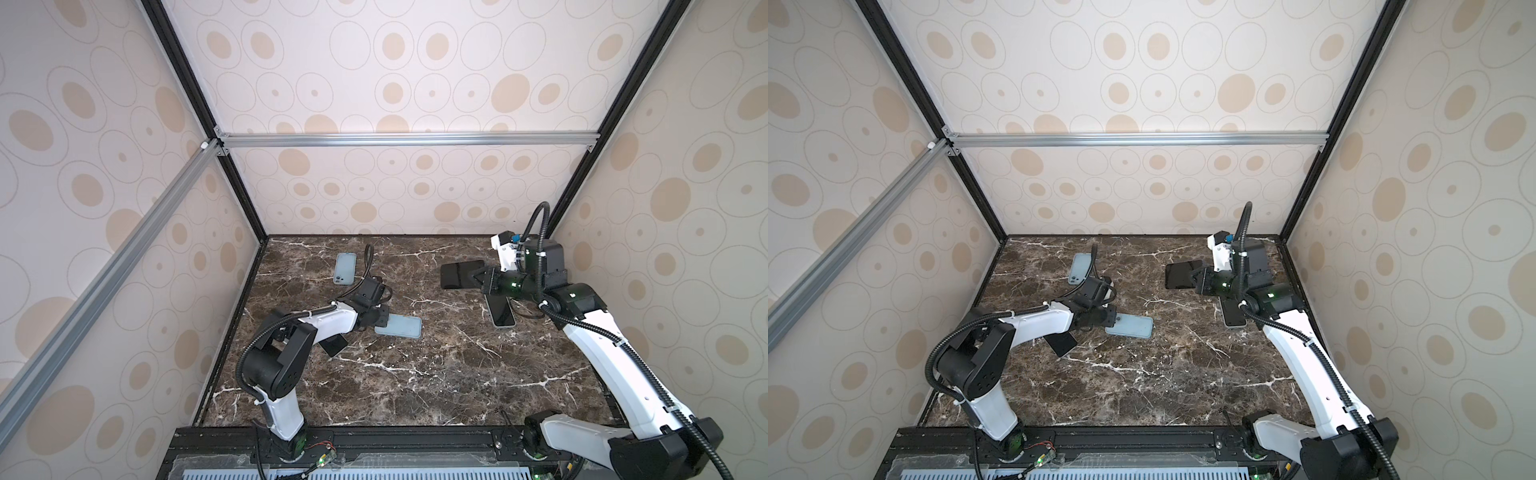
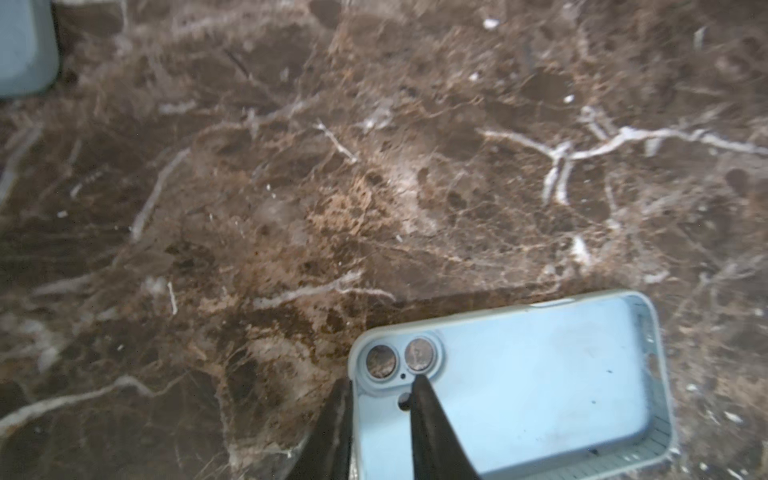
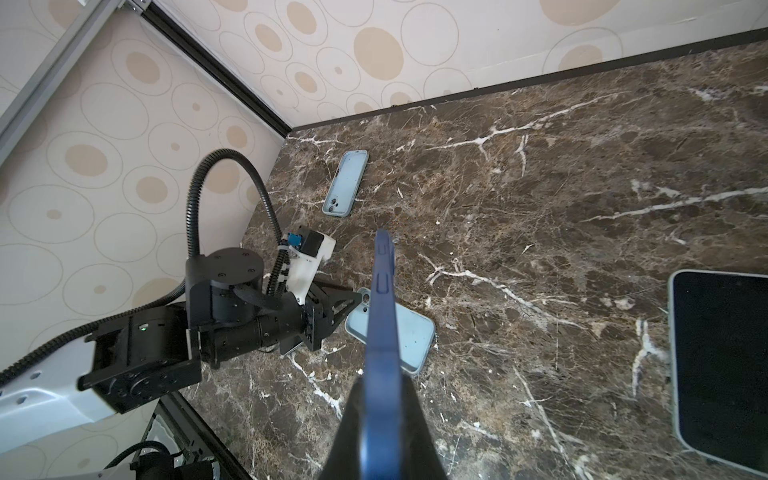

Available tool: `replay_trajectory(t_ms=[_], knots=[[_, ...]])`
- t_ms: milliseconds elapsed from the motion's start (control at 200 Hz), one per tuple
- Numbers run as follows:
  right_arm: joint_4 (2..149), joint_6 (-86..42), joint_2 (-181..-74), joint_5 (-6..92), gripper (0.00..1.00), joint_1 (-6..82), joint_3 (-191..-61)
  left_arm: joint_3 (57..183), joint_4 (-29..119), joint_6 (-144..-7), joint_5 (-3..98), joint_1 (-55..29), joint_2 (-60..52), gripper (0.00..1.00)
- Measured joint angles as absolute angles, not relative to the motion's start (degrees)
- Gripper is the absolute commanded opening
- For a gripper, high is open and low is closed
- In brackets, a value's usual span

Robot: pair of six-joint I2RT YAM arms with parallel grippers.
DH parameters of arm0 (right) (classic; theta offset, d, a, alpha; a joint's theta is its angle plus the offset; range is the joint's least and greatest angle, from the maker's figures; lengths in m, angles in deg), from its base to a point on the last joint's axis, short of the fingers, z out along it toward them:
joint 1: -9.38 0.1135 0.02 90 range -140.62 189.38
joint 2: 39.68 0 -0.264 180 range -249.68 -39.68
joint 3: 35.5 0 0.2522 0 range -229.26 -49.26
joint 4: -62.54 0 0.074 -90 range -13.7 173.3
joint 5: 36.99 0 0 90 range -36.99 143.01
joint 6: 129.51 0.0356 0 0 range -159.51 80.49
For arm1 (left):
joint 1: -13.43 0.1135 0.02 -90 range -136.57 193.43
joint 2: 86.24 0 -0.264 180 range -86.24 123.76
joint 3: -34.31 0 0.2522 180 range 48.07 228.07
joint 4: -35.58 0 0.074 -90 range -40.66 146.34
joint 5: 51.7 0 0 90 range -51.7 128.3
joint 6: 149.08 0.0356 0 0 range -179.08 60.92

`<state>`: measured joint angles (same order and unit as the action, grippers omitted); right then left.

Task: Put the phone into the phone case

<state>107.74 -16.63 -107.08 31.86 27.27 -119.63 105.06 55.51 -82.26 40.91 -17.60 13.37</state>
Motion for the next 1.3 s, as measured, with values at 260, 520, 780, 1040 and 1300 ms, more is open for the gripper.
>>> replay_trajectory(t_ms=[260, 520, 780, 1040, 1300], knots=[[108.3, -13.0, -109.2, 38.1, 0.0, 37.9, -119.8, 105.3, 53.8, -81.5, 44.9, -14.0, 4.7, 0.52], [106.2, -7.8, -112.7, 39.8, 0.0, 40.8, -119.2, 99.6, 47.0, -82.3, 47.0, -11.3, -4.0, 0.52], [104.1, -6.3, -118.4, 38.8, 0.0, 40.9, -119.4, 95.4, 45.1, -82.3, 47.2, -11.3, -4.1, 0.52], [103.0, -5.4, -123.4, 36.6, 0.0, 40.9, -120.0, 94.4, 43.8, -82.9, 47.2, -11.2, -4.4, 0.52], [96.4, -2.2, -129.4, 34.4, 0.0, 42.0, -118.7, 93.6, 42.5, -83.5, 47.9, -11.1, -4.0, 0.52]])
